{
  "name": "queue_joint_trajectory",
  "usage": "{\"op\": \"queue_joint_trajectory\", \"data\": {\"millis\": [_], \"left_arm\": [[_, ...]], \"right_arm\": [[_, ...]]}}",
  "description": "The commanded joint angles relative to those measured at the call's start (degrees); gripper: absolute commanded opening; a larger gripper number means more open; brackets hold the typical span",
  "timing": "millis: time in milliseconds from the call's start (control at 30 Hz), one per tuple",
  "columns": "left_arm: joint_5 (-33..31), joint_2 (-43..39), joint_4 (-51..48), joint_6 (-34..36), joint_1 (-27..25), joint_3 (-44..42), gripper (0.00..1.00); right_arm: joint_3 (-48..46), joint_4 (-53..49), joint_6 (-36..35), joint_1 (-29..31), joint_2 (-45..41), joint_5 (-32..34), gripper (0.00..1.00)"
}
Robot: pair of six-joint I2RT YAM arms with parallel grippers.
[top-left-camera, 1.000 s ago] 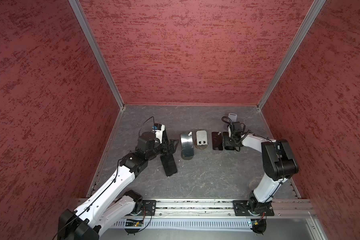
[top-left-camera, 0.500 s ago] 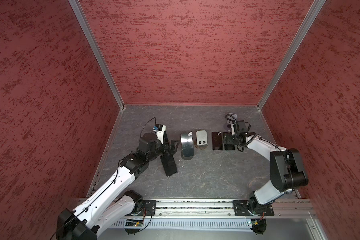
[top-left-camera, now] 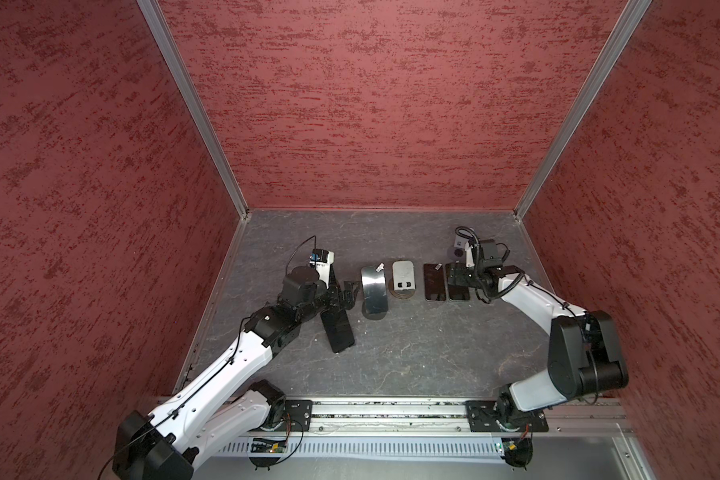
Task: Remove the phone from the phone stand
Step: 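Move the right gripper to the empty stand with the wooden-ringed base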
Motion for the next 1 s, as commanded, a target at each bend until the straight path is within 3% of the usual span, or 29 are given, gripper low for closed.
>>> {"op": "queue_joint_trajectory", "data": {"millis": [0, 267, 667, 967], "left_arm": [[-0.4, 0.4, -0.1, 0.9, -0.7, 1.5, 0.99], [-0.5, 1.6, -0.4, 1.1, -1.5, 2.4, 1.00], [-0.2, 3.1, -0.3, 2.1, -1.8, 3.2, 0.99], [-0.7, 2.8, -1.3, 2.7, -1.9, 3.3, 1.00]], "right_arm": [[0.0, -1.5, 1.4, 1.1, -1.1, -0.6, 0.87], [2.0, -2.2, 3.1, 5.7, -1.6, -0.1, 0.87], [11.5, -4.8, 4.3, 17.7, 3.3, 4.3, 0.89], [18.5, -6.8, 4.5, 23.0, 10.5, 6.7, 0.99]]}}
